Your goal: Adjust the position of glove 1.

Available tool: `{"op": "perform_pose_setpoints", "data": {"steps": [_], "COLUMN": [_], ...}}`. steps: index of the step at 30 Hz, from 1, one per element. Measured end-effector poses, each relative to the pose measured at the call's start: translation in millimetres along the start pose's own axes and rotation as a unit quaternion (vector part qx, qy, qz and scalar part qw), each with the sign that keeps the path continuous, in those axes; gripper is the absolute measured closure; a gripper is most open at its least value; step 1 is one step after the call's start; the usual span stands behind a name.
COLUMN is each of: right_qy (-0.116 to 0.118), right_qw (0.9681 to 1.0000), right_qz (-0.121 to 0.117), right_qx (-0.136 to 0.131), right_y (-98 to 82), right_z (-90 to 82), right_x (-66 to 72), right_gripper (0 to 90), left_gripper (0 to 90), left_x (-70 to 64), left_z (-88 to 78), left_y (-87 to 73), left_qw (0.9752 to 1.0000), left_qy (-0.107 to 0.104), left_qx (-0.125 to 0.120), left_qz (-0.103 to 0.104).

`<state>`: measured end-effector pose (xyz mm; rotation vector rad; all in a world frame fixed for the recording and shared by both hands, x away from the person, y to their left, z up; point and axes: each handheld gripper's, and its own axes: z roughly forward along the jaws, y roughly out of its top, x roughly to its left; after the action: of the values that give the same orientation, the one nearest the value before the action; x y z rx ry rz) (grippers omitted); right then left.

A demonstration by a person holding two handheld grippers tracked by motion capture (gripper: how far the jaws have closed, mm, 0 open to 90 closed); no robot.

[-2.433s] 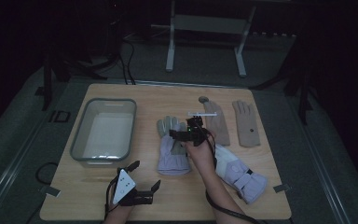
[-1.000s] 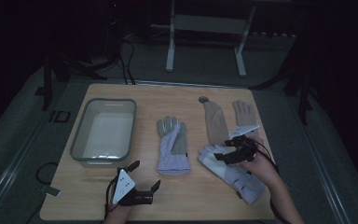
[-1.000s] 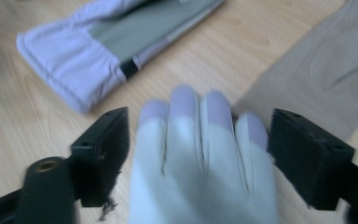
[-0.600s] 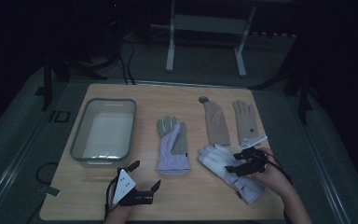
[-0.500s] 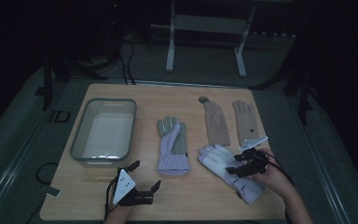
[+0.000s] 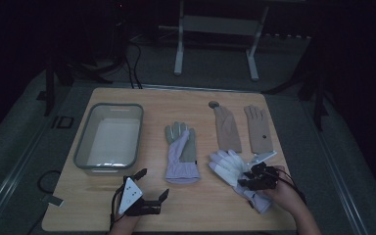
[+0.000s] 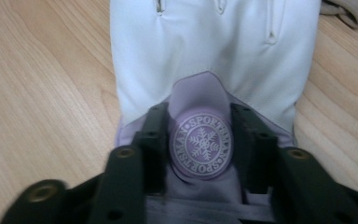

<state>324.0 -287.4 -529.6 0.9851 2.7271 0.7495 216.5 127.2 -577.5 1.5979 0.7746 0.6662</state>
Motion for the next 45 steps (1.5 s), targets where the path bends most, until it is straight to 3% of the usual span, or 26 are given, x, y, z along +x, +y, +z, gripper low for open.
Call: {"op": "perform_pose_setpoints", "data": {"steps": [3,4,6,8,10,13,16,21,26,28,32,34,35,38,40,44,45], "right_qy": [-0.01,-0.011,-0.013,-0.02,-0.037,-0.038,-0.054,-0.076,-0.103,-0.107,-0.117,-0.117,-0.124,-0.116,-0.111,-0.099,-0.091], "right_qw": [0.9999,0.9996,0.9991,0.9989,0.9974,0.9963,0.9924,0.9883,0.9781,0.9764,0.9682,0.9682,0.9611,0.9595,0.9567,0.9558,0.9543], "right_qz": [0.007,0.026,0.034,0.033,0.042,0.057,0.088,0.104,0.135,0.138,0.16,0.16,0.18,0.186,0.199,0.208,0.216], "right_qx": [-0.002,-0.008,-0.022,-0.028,-0.045,-0.053,-0.067,-0.082,-0.121,-0.127,-0.152,-0.152,-0.168,-0.176,-0.182,-0.183,-0.186], "right_y": [-0.5,-1.2,-3.2,-4.3,-6.0,-5.2,-0.5,8.2,29.2,34.1,64.8,64.8,84.6,98.0,116.9,138.3,142.3], "right_z": [-1.0,-2.4,-5.7,-7.6,-15.1,-19.5,-28.8,-38.8,-53.3,-55.1,-57.6,-57.6,-53.8,-48.7,-38.0,-22.1,-18.4], "right_x": [4.2,6.2,8.6,10.8,17.2,20.5,26.5,32.5,34.7,34.5,38.0,38.0,42.8,46.8,53.8,65.0,67.6], "right_gripper": [63.9,66.3,70.2,71.3,74.5,75.4,76.0,76.1,75.9,76.0,75.9,75.9,75.8,75.8,75.8,75.8,75.9], "left_gripper": [1.1,1.1,1.1,1.1,1.1,1.1,1.1,1.1,1.1,1.1,1.1,1.1,1.1,1.1,1.1,1.1,1.1], "left_x": [-0.1,0.0,0.1,0.1,-0.2,-0.1,-0.1,-0.3,-0.3,-0.4,-0.4,-0.3,0.4,0.3,0.1,0.0,0.0], "left_z": [0.1,0.0,-0.1,0.0,0.1,0.1,0.0,0.0,0.0,0.0,-0.1,-0.1,-0.4,-0.6,-0.8,-1.0,-1.0], "left_y": [0.0,0.0,0.0,0.0,0.0,0.1,0.0,0.0,0.0,0.0,0.0,0.0,-0.1,-0.2,-0.2,-0.2,-0.2], "left_qw": [1.0,1.0,1.0,1.0,1.0,1.0,1.0,1.0,1.0,1.0,1.0,1.0,1.0,1.0,1.0,1.0,1.0], "left_qy": [0.0,0.0,0.001,0.001,0.001,0.001,0.002,0.002,0.002,0.002,0.003,0.002,0.002,0.004,0.004,0.002,0.002], "left_qx": [0.0,0.0,0.0,0.0,0.0,0.0,0.0,0.0,0.0,0.0,0.0,0.0,-0.002,-0.002,-0.002,-0.001,-0.001], "left_qz": [0.001,0.0,-0.001,-0.001,0.0,0.0,0.0,0.001,0.002,0.002,0.002,0.002,-0.001,-0.001,0.001,0.0,0.0]}}
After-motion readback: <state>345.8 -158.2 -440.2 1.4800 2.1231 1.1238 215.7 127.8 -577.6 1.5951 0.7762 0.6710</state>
